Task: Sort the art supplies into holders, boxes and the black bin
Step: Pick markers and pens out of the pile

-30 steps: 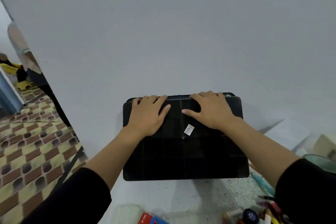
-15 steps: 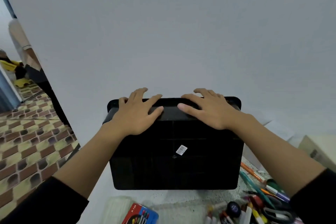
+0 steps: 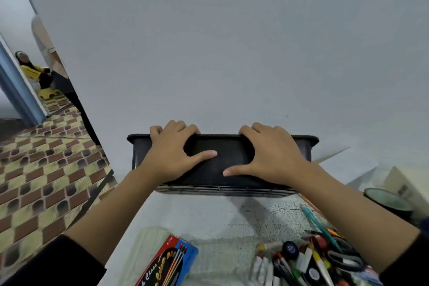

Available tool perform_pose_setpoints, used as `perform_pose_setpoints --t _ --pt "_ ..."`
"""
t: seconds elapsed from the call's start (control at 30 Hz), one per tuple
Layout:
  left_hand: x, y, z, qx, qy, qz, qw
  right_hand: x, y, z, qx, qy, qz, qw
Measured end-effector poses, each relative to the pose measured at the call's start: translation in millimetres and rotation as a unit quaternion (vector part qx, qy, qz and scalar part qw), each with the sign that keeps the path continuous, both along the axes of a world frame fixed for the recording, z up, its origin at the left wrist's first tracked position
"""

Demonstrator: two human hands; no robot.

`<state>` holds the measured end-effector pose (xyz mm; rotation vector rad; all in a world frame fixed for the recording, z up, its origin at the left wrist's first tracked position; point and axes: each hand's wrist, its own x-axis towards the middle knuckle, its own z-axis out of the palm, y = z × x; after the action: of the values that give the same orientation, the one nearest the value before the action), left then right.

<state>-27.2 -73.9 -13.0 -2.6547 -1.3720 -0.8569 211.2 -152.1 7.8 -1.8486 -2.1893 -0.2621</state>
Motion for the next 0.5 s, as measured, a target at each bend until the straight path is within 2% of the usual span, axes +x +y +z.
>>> perform_pose_setpoints --t 0.2,0.5 --pt "-8 -26 -59 0.089 -0.041 0.001 0.995 -3 -17 -35 -0.019 -0.056 0.071 0.996" --pt "-19 -50 -109 0.07 -0.038 0.018 0.997 -9 -29 -93 0.001 -0.091 0.102 0.991"
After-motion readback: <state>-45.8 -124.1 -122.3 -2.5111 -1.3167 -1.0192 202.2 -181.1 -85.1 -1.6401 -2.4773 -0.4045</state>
